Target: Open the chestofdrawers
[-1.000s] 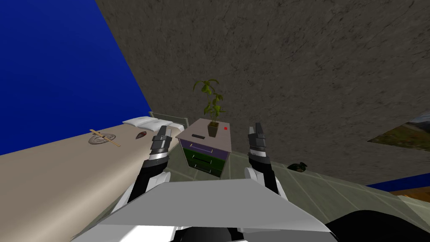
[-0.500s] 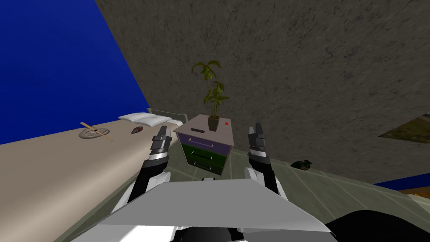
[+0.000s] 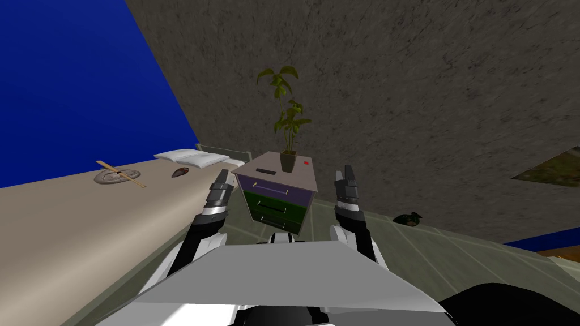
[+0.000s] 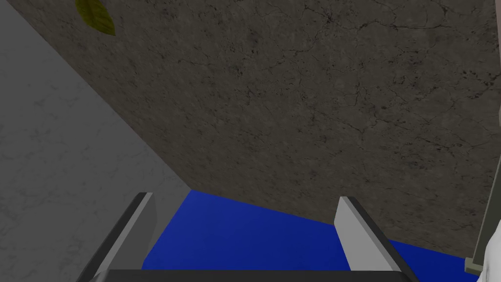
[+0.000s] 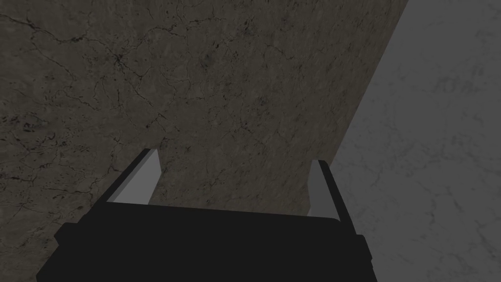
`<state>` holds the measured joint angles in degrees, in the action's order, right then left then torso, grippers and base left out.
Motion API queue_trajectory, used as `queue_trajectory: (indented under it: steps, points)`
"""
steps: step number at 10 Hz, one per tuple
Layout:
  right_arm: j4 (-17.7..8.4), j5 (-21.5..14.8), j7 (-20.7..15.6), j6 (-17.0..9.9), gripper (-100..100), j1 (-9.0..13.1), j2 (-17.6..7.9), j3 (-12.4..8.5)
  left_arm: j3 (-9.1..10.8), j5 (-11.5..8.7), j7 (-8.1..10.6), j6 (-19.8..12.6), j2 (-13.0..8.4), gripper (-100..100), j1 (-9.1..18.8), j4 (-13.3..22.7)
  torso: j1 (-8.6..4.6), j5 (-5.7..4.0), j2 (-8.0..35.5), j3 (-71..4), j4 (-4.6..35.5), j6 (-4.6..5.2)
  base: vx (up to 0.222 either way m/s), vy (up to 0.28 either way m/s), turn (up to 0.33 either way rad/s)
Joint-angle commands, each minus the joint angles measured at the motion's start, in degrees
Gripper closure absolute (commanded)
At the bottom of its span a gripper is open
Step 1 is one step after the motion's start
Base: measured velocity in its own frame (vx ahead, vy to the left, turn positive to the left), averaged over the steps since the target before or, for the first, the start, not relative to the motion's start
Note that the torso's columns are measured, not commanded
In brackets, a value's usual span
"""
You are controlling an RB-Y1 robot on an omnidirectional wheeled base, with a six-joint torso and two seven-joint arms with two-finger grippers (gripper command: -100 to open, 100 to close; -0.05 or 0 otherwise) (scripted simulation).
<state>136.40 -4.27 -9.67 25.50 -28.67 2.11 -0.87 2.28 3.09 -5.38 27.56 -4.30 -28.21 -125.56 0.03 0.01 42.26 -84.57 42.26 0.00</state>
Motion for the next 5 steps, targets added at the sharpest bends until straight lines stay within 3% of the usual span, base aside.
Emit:
queue_trajectory:
  steps: [1,2,5]
  points:
    - [0.00,0.00,0.00,0.00,0,0.00,0.00,0.00,-0.60,0.42,-0.25,0.10,-2.65,-100,0.63,2.50,-0.01,0.00,0.01,-0.01,0.01,0.00,0.011,0.020,-0.030]
    - [0.00,0.00,0.00,0.00,0,0.00,0.00,0.00,-0.98,0.70,-0.35,-0.02,-3.97,-100,1.14,4.44,-0.04,-0.01,0.01,-0.01,0.02,0.00,0.012,0.028,-0.066]
    - [0.00,0.00,0.00,0.00,0,0.00,0.00,0.00,-1.58,1.13,-0.52,-0.22,-4.87,-100,1.92,7.47,-0.04,-0.01,0.03,0.00,0.03,-0.01,0.013,0.028,-0.044]
